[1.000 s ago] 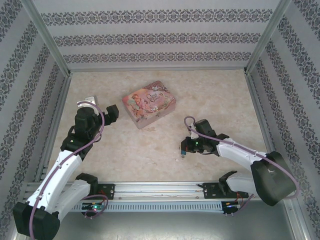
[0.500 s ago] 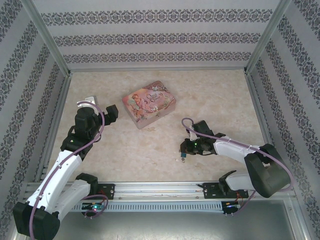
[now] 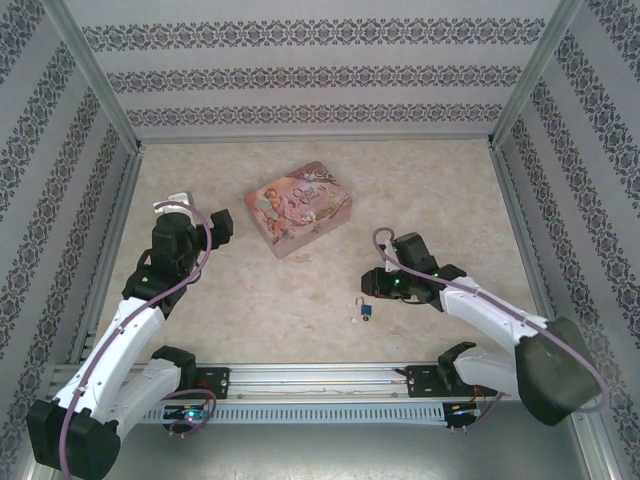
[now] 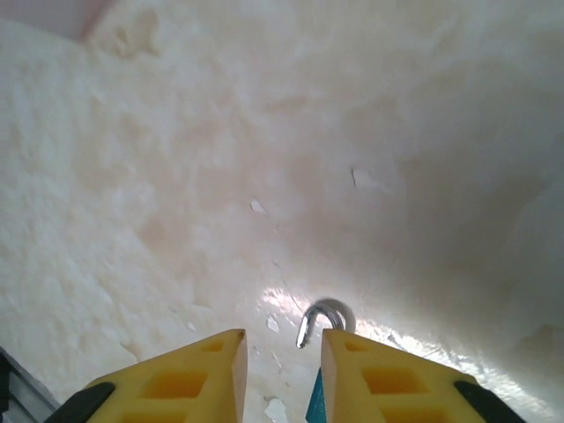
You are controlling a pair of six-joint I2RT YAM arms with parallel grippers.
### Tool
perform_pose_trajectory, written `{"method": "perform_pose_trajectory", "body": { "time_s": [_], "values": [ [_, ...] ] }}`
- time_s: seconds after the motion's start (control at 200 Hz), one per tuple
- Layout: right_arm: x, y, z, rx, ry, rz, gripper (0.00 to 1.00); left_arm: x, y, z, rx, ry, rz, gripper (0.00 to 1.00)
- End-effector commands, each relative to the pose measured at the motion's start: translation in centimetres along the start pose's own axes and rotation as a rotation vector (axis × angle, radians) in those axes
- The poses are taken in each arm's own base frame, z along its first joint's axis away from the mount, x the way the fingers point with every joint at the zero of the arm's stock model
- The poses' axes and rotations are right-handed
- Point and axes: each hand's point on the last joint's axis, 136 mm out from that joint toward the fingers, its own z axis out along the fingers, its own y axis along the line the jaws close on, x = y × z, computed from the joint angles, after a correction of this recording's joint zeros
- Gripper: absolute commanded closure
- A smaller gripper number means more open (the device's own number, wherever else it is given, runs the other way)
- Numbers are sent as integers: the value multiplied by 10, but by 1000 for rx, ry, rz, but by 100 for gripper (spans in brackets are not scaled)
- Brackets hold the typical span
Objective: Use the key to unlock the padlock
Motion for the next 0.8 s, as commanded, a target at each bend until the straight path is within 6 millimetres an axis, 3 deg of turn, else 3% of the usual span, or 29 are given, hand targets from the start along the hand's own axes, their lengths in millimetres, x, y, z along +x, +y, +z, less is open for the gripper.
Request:
{"method": "perform_pose_trajectory", "body": {
  "time_s": [0.0, 0.21, 0.52, 0.655, 0.794],
  "values": [
    [-27, -7, -27, 63, -124, -36, 67, -13, 14, -4, -73, -34, 20, 1],
    [-77, -20, -73, 98, -412, -15, 58, -15, 21, -1, -88, -56, 11, 1],
    [-130, -49, -135, 330, -692, -186, 30, 1, 34, 13, -92, -62, -31, 1],
    [-148, -63, -153, 428, -774, -246, 16, 7, 43, 16, -120, -66, -14, 1],
    [-161, -81, -158, 492, -833, -261, 3, 9, 60, 15, -198, -79, 32, 1]
  ]
}}
